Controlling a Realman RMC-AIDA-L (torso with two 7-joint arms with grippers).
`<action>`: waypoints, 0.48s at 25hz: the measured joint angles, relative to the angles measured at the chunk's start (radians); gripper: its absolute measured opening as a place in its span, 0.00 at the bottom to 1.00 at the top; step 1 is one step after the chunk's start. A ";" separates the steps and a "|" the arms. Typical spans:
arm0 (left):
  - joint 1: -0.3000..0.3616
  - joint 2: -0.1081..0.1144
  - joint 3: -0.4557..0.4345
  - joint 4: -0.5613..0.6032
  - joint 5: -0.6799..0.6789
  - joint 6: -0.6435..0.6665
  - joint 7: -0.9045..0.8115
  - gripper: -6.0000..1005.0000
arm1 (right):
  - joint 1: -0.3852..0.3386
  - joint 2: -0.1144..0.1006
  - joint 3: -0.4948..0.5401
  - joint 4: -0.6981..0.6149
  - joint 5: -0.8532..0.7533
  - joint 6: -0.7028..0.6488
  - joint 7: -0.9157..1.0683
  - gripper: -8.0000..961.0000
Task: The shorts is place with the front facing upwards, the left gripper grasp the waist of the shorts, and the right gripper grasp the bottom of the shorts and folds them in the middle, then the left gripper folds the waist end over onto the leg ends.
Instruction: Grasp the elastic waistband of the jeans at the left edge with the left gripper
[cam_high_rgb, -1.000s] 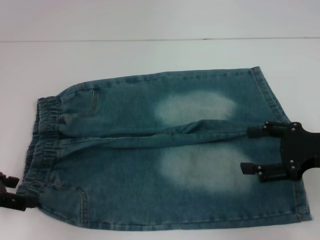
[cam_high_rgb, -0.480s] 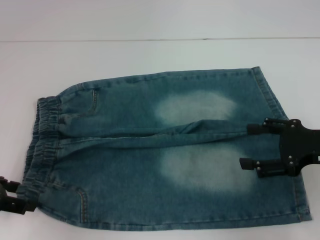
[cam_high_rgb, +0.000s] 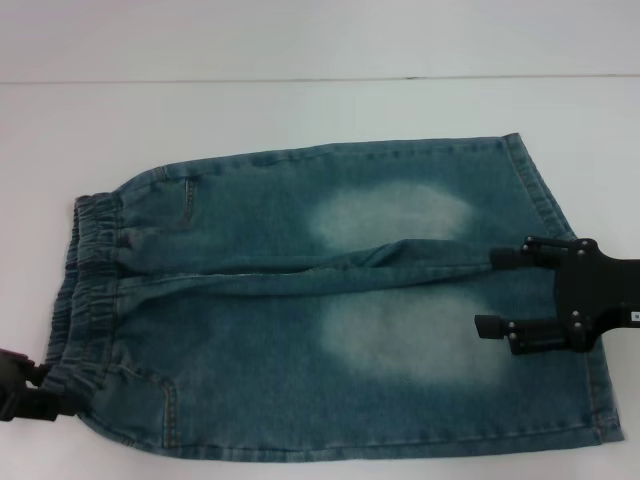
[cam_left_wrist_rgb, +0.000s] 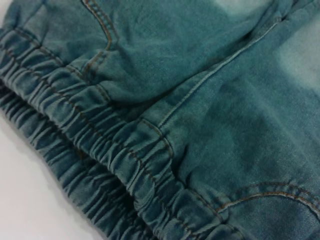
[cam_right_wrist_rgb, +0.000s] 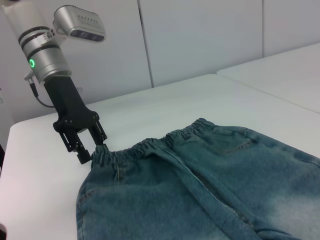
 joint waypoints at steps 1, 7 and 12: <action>0.000 0.000 0.002 -0.001 0.000 -0.003 0.000 0.77 | 0.000 0.000 0.000 0.003 0.000 0.002 0.000 0.97; -0.002 0.000 0.012 -0.002 0.005 -0.033 -0.005 0.54 | 0.006 -0.001 0.000 0.013 0.000 0.004 0.003 0.97; -0.002 -0.003 0.021 -0.002 0.010 -0.070 -0.007 0.34 | 0.007 0.000 0.000 0.014 0.000 0.009 0.005 0.97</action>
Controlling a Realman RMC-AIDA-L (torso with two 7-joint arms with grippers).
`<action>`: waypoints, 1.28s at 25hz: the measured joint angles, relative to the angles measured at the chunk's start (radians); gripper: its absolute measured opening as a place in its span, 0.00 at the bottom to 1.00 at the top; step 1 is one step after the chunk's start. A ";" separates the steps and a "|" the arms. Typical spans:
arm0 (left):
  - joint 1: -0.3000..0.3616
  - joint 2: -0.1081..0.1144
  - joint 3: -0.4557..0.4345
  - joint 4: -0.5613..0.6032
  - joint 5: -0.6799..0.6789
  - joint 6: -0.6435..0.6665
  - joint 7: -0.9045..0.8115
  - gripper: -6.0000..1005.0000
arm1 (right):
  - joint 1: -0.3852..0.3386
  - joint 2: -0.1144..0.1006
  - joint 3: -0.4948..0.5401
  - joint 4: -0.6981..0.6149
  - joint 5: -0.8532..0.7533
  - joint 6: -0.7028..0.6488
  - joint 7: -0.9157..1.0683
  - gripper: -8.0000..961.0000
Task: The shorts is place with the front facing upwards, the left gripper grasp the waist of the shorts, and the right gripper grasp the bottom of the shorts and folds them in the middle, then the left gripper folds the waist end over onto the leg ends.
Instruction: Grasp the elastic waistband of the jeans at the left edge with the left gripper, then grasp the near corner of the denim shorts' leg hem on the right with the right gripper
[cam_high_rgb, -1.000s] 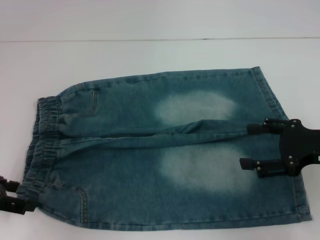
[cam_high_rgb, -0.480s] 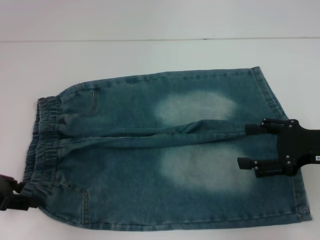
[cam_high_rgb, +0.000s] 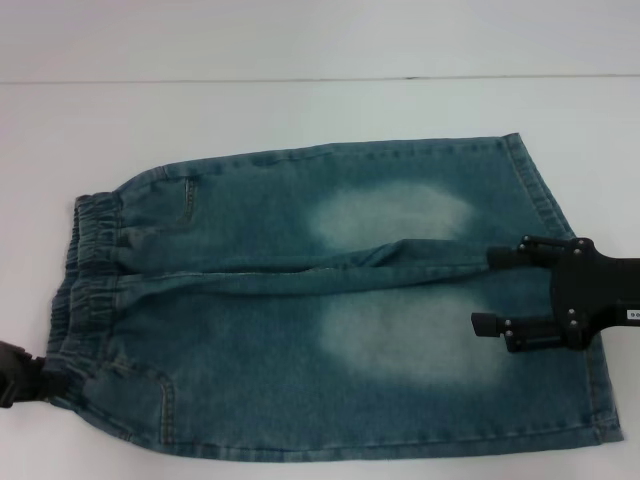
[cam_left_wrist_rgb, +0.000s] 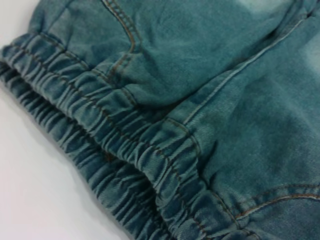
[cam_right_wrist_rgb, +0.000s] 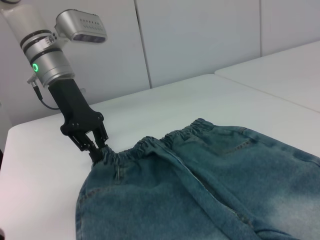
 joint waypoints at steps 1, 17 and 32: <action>0.000 0.000 0.002 0.000 0.000 -0.005 0.000 0.31 | 0.000 0.000 0.000 0.000 0.000 0.002 0.001 0.97; -0.025 0.009 0.010 -0.038 0.001 0.009 0.000 0.07 | -0.001 -0.003 0.014 0.001 0.002 -0.001 0.059 0.97; -0.022 0.004 0.003 -0.038 0.001 -0.056 0.003 0.07 | -0.006 -0.028 0.049 -0.287 -0.308 -0.158 0.605 0.97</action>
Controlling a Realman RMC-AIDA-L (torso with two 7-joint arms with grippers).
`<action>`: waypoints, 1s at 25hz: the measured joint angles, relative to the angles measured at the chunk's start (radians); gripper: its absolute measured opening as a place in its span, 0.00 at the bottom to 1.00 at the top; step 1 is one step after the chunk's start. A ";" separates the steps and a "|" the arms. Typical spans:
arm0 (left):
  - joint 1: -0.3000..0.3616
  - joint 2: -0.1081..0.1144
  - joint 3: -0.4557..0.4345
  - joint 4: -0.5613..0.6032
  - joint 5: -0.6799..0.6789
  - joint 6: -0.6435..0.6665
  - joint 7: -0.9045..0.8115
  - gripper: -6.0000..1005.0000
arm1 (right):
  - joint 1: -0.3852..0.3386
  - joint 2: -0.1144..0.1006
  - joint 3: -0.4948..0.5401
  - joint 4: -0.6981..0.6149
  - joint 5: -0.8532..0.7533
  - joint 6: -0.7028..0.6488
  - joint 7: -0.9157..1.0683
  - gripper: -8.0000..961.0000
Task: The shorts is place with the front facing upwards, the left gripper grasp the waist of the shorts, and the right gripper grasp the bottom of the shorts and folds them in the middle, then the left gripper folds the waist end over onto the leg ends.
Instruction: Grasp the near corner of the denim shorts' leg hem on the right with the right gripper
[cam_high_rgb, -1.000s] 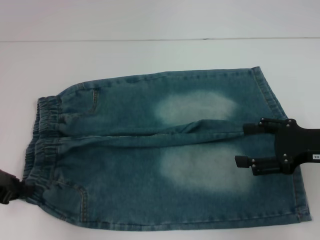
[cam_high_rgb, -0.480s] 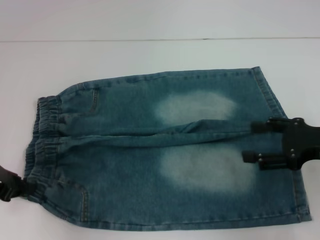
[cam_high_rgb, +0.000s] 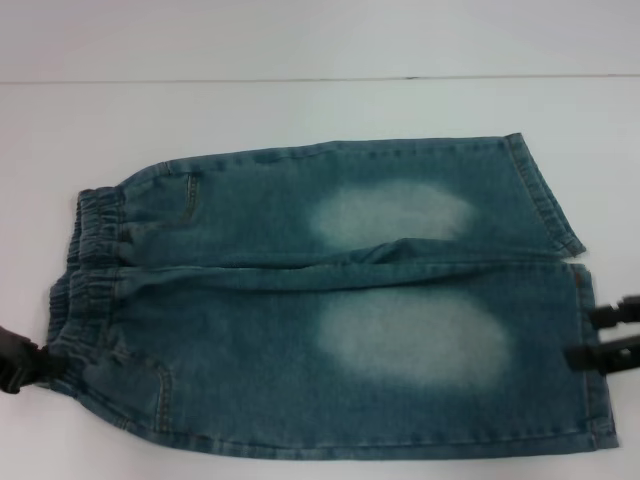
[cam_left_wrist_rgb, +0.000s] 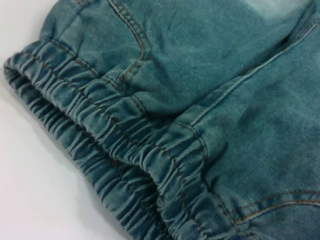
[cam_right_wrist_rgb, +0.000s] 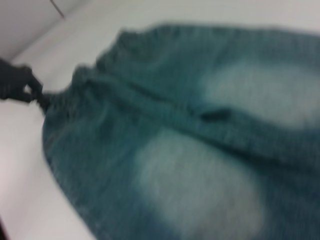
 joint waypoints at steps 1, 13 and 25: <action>0.002 -0.001 0.000 0.000 0.000 -0.006 0.001 0.07 | 0.007 -0.003 0.002 -0.025 -0.027 -0.037 0.035 0.97; 0.008 -0.003 0.005 -0.011 -0.001 -0.015 0.001 0.07 | 0.090 -0.028 -0.010 -0.131 -0.352 -0.132 0.302 0.96; 0.008 -0.002 0.005 -0.011 0.002 -0.018 0.004 0.07 | 0.119 -0.017 -0.050 0.020 -0.355 -0.128 0.303 0.92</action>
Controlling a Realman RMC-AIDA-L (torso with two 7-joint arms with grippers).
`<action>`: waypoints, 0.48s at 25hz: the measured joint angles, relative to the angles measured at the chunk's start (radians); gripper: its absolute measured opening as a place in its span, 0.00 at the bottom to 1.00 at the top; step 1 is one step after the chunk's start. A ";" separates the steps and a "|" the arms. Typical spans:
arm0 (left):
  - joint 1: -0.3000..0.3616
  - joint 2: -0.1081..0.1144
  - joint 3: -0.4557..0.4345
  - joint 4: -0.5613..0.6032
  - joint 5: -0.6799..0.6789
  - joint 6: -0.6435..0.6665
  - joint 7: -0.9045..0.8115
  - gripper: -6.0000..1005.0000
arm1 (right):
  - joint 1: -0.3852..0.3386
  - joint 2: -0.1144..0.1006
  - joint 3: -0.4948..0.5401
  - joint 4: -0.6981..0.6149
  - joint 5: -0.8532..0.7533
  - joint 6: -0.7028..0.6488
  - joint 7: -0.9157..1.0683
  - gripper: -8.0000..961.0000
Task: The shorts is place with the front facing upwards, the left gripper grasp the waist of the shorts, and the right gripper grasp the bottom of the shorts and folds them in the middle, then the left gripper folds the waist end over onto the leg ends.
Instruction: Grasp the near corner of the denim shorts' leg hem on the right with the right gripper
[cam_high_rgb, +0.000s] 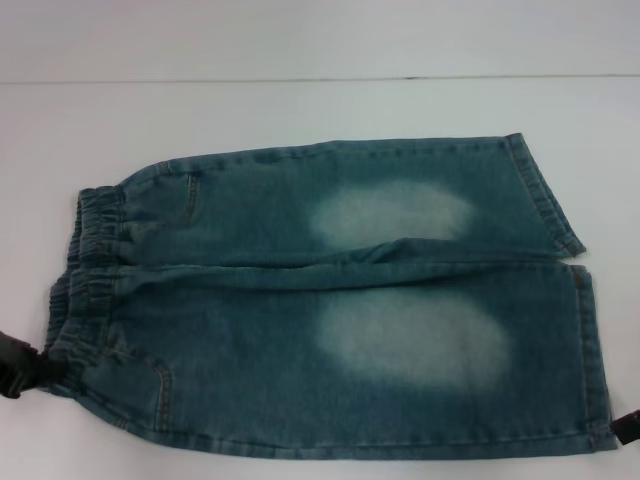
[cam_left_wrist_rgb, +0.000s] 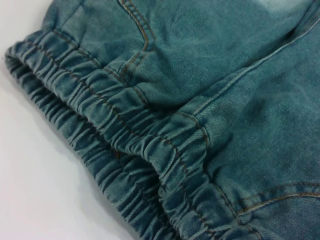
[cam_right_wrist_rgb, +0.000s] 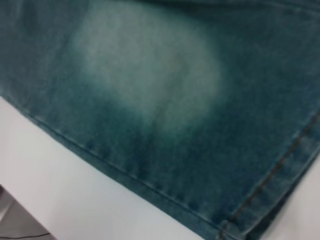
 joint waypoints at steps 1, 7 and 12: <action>0.000 0.000 0.000 0.000 0.000 0.000 0.000 0.07 | 0.003 0.000 0.001 0.011 0.001 0.004 -0.003 0.92; 0.000 0.000 -0.001 0.000 0.000 0.000 -0.001 0.07 | 0.012 0.004 -0.006 0.072 -0.004 0.040 -0.003 0.85; 0.000 0.000 -0.001 0.000 0.000 -0.003 -0.002 0.07 | 0.020 0.004 -0.007 0.089 -0.005 0.052 -0.005 0.85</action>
